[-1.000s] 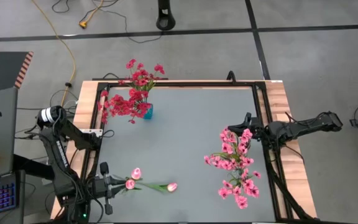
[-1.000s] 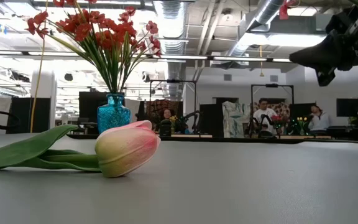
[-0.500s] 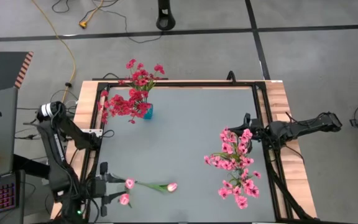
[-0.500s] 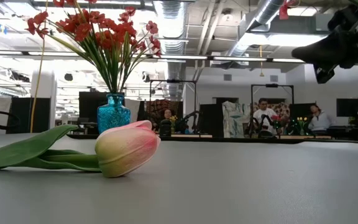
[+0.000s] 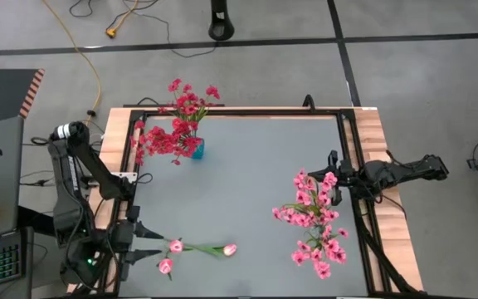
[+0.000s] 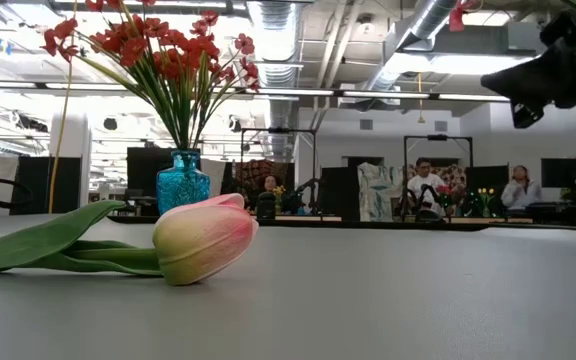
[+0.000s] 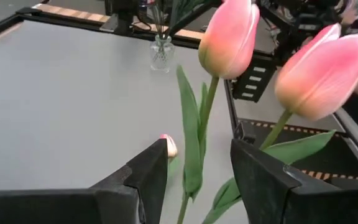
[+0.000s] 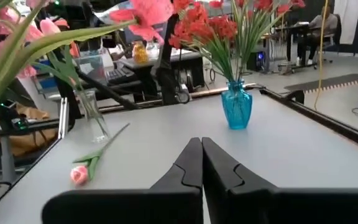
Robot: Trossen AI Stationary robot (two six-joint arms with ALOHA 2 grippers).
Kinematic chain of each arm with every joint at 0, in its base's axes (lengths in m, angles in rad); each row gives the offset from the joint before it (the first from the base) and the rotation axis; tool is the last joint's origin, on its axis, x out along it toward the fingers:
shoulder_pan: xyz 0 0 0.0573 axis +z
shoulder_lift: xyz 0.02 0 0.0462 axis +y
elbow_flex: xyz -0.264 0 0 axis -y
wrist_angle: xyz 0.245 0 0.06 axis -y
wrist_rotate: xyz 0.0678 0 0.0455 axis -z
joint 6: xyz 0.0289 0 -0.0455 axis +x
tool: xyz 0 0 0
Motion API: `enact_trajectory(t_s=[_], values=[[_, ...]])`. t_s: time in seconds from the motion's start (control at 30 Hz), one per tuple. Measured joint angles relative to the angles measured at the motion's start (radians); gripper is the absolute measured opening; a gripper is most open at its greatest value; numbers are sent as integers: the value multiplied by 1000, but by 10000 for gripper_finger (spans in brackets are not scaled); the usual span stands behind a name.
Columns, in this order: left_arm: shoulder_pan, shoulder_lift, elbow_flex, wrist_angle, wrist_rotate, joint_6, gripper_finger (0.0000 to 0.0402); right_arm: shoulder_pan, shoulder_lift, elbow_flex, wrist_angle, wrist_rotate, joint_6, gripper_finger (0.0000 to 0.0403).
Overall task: Sort flowers into vase by color
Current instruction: Put the pink tulip into the left transparent vase
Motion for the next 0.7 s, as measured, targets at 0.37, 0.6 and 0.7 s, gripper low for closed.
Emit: enact_trajectory(t_s=[0.37, 0.6, 0.7], values=[[29, -64, 0, -24, -45, 2, 163, -3, 12, -10, -37, 0, 15, 30], [107, -114, 0, -27, 22, 60, 162, -2, 54, -53, 85, -19, -27, 30], [154, -118, 0, -26, 65, 105, 162, -12, 64, -53, 93, -11, -27, 32]])
